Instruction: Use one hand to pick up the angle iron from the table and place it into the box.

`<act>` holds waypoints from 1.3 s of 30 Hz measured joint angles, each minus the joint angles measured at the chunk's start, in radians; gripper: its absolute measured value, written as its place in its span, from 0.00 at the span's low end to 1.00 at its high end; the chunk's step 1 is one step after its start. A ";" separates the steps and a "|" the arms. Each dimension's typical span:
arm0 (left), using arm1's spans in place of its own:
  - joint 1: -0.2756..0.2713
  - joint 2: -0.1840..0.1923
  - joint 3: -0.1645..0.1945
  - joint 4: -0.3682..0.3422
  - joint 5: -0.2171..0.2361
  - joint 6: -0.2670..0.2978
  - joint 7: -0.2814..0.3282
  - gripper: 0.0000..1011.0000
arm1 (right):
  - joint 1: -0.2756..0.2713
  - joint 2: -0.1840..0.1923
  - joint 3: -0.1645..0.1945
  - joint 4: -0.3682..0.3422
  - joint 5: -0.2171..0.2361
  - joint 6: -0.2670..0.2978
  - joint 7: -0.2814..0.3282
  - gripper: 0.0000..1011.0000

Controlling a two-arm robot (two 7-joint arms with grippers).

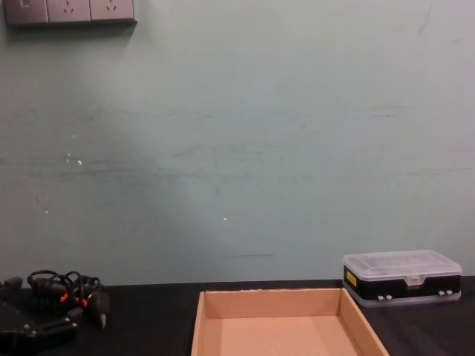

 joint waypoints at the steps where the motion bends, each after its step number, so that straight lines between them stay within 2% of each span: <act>1: 0.000 0.000 0.000 0.000 0.000 0.000 0.000 0.99 | 0.001 -0.001 -0.001 0.001 0.000 0.000 0.001 0.99; 15: 0.000 0.000 0.000 0.000 0.000 0.000 0.000 0.99 | 0.019 -0.019 -0.013 0.015 -0.001 -0.007 0.002 0.98; 18: 0.000 0.000 0.000 0.000 0.000 0.000 0.000 0.99 | 0.021 -0.021 -0.015 0.017 -0.002 -0.007 0.002 0.94; 23: 0.000 0.000 0.000 0.000 0.000 0.000 0.000 0.99 | 0.023 -0.024 -0.016 0.020 -0.004 -0.008 0.000 0.81; 24: 0.000 0.000 0.000 0.000 0.000 0.000 0.000 0.99 | 0.023 -0.024 -0.017 0.020 -0.004 -0.008 -0.001 0.76; 26: 0.000 0.000 0.000 0.000 0.000 0.000 0.000 0.99 | 0.022 -0.024 -0.017 0.021 -0.003 -0.008 -0.001 0.73; 27: 0.000 0.000 0.000 0.000 0.000 0.000 0.000 0.99 | 0.022 -0.024 -0.017 0.021 -0.003 -0.009 -0.001 0.66; 30: 0.000 0.000 0.000 0.000 0.000 0.000 0.000 0.99 | 0.018 -0.026 -0.018 0.022 -0.003 -0.012 -0.002 0.60; 33: 0.000 0.000 0.000 0.000 0.000 0.000 0.000 0.99 | 0.014 -0.027 -0.019 0.022 -0.002 -0.015 -0.004 0.47; 39: 0.000 0.000 0.000 0.000 0.000 0.000 0.000 0.99 | 0.006 -0.028 -0.017 0.019 0.000 -0.020 -0.010 0.45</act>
